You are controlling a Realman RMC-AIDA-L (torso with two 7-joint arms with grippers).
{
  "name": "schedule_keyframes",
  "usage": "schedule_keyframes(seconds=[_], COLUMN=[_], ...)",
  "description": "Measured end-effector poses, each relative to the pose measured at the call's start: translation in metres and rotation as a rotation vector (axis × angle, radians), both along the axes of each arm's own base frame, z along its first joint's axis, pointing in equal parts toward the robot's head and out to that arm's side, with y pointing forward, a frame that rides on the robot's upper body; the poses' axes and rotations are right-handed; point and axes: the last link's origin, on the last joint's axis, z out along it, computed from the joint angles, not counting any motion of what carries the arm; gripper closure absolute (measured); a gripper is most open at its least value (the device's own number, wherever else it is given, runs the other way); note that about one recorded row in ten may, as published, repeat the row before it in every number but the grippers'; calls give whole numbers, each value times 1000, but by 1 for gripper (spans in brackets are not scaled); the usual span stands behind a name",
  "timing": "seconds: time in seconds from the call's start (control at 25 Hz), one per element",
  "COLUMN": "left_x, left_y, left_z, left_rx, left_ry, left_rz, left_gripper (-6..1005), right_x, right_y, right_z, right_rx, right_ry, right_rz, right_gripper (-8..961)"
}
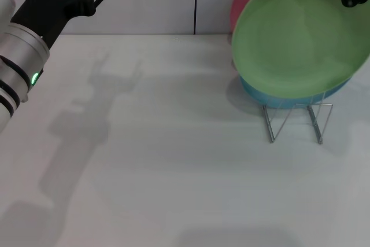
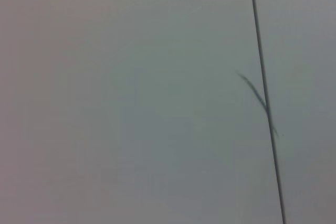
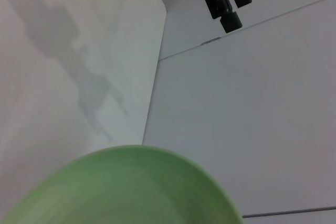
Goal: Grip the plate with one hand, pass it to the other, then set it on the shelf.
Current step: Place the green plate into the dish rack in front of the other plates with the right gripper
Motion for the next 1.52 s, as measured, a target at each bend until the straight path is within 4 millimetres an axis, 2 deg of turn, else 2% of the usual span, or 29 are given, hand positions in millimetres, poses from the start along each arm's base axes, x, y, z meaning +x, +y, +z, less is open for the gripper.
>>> schedule_keyframes(seconds=[0.72, 1.52], left_x=[5, 7], left_y=[3, 4], left_z=[-5, -11], left_rx=[-17, -34], left_ry=[0, 6], left_rz=[-12, -18], left_gripper=[140, 140], right_x=[5, 24], right_y=[-3, -6], right_z=[-2, -7], right_rx=[-9, -22], right_ry=[-18, -53], right_rz=[3, -10], right_gripper=[907, 892])
